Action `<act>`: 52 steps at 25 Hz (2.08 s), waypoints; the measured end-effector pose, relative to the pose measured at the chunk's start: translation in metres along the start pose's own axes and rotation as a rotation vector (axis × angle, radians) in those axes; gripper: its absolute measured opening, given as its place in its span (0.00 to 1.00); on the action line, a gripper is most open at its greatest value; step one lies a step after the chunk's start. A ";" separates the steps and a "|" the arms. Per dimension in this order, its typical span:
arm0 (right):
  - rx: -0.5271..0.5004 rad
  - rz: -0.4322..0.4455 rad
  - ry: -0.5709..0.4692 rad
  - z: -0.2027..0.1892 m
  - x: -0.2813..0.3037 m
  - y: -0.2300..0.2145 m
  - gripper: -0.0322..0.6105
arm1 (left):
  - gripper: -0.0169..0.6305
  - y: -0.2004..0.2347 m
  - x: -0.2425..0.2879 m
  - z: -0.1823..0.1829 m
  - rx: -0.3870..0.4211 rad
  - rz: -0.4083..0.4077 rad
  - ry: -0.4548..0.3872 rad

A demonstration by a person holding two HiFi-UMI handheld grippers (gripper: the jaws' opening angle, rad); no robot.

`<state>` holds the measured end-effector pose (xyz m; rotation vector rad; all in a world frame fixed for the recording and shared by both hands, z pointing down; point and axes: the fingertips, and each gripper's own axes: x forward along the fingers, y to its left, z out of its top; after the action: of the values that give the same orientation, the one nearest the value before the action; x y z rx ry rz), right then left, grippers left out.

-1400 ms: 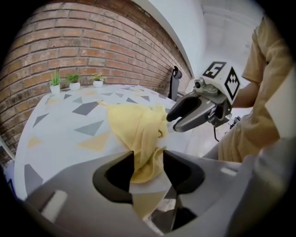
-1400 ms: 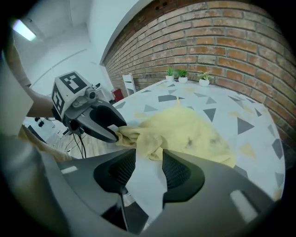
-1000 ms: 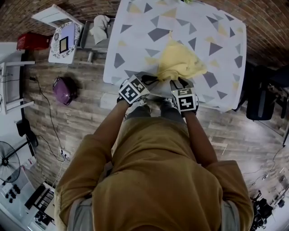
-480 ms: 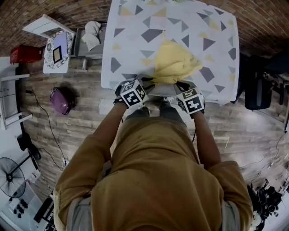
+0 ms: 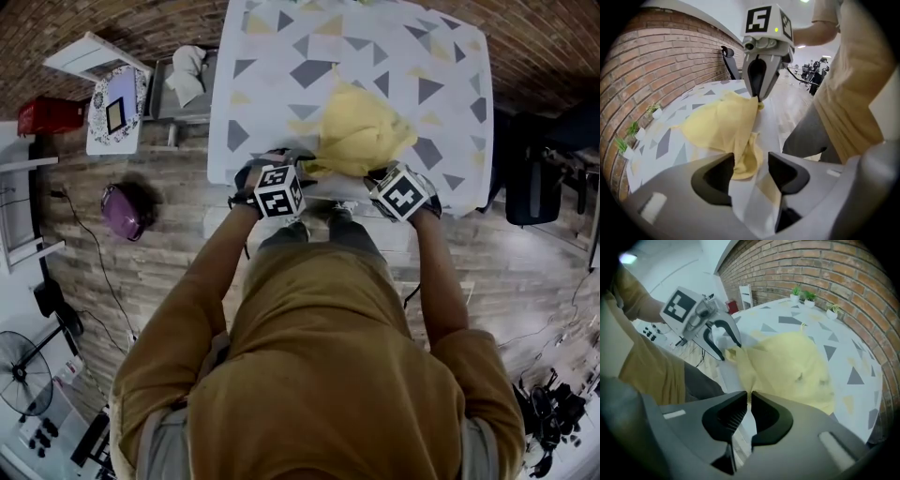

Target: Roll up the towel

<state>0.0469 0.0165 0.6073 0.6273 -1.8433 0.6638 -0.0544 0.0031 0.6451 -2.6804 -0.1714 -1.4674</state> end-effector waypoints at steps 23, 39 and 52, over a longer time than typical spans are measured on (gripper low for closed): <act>-0.013 -0.226 -0.122 -0.018 0.002 -0.035 0.23 | 0.41 -0.002 0.004 0.060 -0.044 0.126 -0.170; -0.049 -0.323 -0.155 -0.029 0.024 -0.020 0.22 | 0.25 0.007 0.005 0.019 -0.216 0.187 -0.085; -0.059 -0.197 -0.190 -0.010 0.000 -0.017 0.13 | 0.19 0.019 -0.020 -0.007 0.161 0.235 -0.026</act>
<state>0.0651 0.0116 0.6136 0.8450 -1.9366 0.4300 -0.0681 -0.0182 0.6318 -2.4940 0.0223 -1.2913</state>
